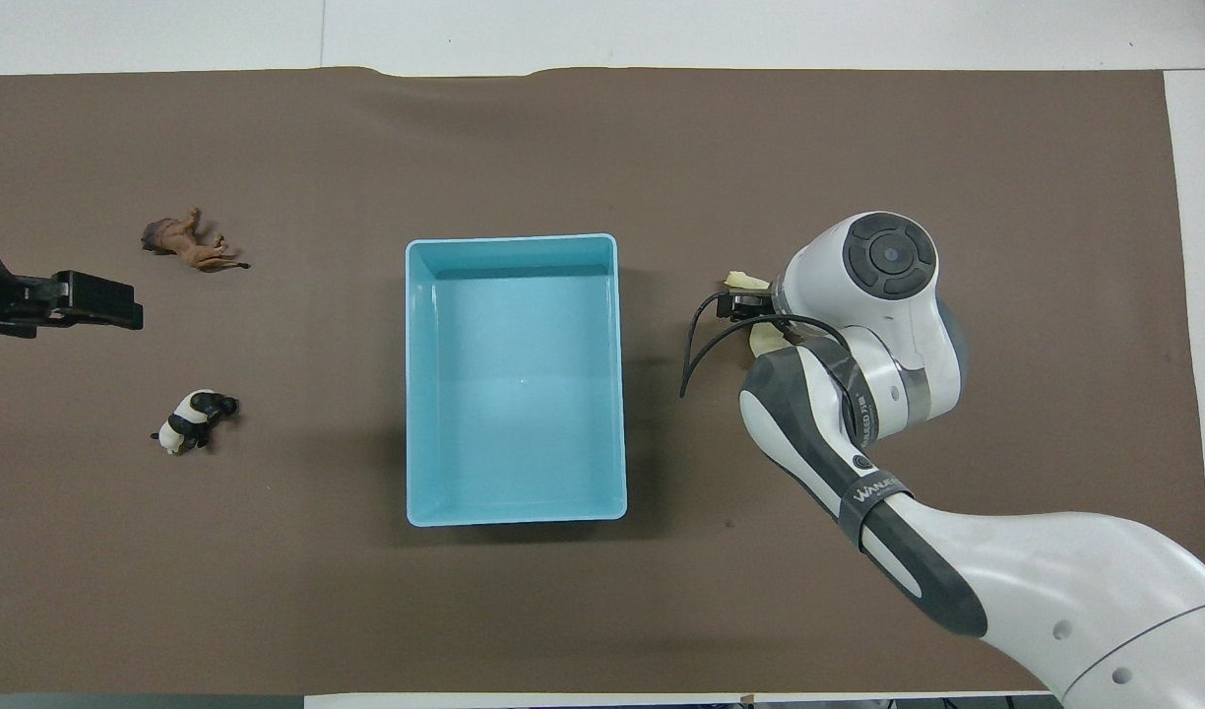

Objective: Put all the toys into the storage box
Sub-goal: 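Carry the cream horse toward the box while the left gripper grasps the panda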

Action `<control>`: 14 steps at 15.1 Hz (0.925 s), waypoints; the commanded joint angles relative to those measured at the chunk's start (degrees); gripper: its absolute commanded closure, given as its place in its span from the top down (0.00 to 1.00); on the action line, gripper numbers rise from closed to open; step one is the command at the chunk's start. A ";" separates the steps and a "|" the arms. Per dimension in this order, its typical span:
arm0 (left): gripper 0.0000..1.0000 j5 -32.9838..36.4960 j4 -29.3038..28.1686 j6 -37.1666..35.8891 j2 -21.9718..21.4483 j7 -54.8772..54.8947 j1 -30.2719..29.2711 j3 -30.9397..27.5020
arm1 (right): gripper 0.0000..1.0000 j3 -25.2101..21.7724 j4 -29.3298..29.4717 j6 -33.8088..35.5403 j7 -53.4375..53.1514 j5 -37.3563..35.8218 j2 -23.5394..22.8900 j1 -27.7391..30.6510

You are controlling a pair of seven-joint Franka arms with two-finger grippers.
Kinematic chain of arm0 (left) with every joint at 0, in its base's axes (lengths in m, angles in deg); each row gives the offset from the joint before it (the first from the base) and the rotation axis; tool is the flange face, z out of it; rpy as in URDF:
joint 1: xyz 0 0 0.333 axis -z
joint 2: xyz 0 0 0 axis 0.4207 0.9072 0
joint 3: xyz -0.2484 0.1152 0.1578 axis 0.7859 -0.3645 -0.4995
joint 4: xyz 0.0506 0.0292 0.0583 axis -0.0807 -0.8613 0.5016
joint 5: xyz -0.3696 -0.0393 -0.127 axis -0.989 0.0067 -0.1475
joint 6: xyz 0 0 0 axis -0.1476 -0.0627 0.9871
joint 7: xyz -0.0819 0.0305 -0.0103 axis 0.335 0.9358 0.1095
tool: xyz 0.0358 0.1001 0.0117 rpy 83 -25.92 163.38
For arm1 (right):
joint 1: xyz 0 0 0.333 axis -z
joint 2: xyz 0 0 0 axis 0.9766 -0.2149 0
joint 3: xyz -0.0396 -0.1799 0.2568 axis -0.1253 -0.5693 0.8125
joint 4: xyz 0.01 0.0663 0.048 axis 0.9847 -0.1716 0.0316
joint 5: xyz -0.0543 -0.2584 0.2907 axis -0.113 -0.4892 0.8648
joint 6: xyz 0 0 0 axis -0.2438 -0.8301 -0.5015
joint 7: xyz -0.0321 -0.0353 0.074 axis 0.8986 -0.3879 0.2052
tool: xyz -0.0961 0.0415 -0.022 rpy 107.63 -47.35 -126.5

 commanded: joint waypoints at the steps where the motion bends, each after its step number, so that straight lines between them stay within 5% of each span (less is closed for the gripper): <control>1: 1.00 0.77 -18.06 10.47 -9.64 5.24 -3.64 0.09 | 0.74 0.01 -1.99 -1.81 -0.44 0.40 0.99 0.52; 4: 1.00 0.77 -24.78 19.88 -9.67 10.14 -4.96 0.00 | 0.04 0.10 -3.40 -4.09 -3.94 0.40 1.16 0.08; 7: 1.00 0.77 -27.85 21.22 -7.20 18.86 -8.48 0.09 | 0.00 0.10 -3.58 -4.45 -5.10 0.40 1.16 -0.27; 11: 1.00 0.77 -35.07 35.78 -1.78 19.23 -8.48 0.09 | 0.00 0.01 -2.61 -2.70 -4.75 0.32 1.16 -0.19; 14: 1.00 0.77 -35.08 43.27 3.86 18.88 -7.87 0.09 | 0.00 0.10 5.87 7.27 -5.01 0.31 1.16 -1.41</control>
